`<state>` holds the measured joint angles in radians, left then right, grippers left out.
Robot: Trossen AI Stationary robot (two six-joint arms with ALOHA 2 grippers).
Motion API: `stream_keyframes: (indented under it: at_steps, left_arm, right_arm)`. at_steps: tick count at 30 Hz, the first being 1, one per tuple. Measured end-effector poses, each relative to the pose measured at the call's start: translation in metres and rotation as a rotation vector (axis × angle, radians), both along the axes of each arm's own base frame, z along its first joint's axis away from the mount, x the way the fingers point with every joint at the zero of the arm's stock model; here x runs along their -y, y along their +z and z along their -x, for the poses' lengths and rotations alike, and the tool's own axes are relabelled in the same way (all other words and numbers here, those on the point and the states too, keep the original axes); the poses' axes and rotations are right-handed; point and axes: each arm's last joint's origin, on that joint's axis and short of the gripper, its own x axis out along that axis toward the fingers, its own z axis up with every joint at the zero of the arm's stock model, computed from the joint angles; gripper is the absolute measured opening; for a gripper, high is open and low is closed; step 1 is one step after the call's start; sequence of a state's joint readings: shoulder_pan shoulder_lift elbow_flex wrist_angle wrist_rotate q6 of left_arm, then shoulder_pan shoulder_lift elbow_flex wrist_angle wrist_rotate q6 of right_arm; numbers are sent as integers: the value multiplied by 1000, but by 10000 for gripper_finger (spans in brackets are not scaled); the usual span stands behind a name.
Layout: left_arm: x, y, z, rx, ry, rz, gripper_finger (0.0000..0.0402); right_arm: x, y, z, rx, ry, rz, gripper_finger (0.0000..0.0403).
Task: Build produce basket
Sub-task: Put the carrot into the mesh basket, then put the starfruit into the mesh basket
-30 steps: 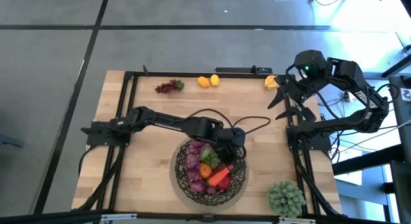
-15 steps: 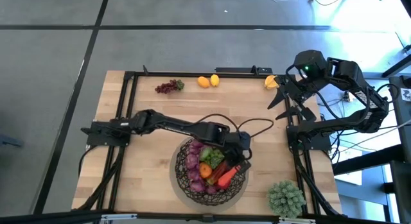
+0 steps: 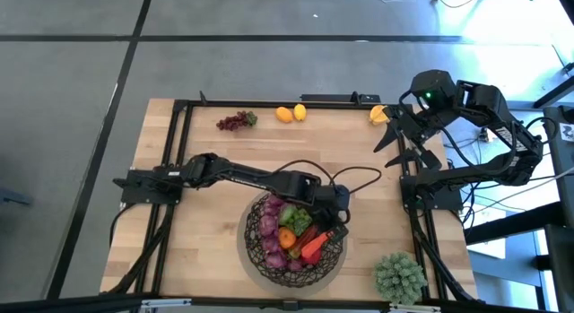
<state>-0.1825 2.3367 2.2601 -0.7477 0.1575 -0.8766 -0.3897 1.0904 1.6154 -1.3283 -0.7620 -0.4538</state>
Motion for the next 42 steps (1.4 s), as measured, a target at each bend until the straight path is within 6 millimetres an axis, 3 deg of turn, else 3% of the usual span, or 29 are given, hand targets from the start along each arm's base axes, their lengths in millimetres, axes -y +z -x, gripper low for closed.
stream_keyframes:
  at_steps: [11,20,30,42]
  left_arm:
    - [2,0,0,6,-24,-8,75]
    - [-11,4,0,14,-33,-31,80]
    - [-47,59,38,-24,34,-191,83]
    - [-108,133,113,-92,213,-404,84]
  right_arm:
    - [0,0,0,0,0,1,211]
    - [0,0,1,3,0,3,211]
    - [-6,7,19,52,-45,66,211]
    - [-6,7,18,22,-86,10,211]
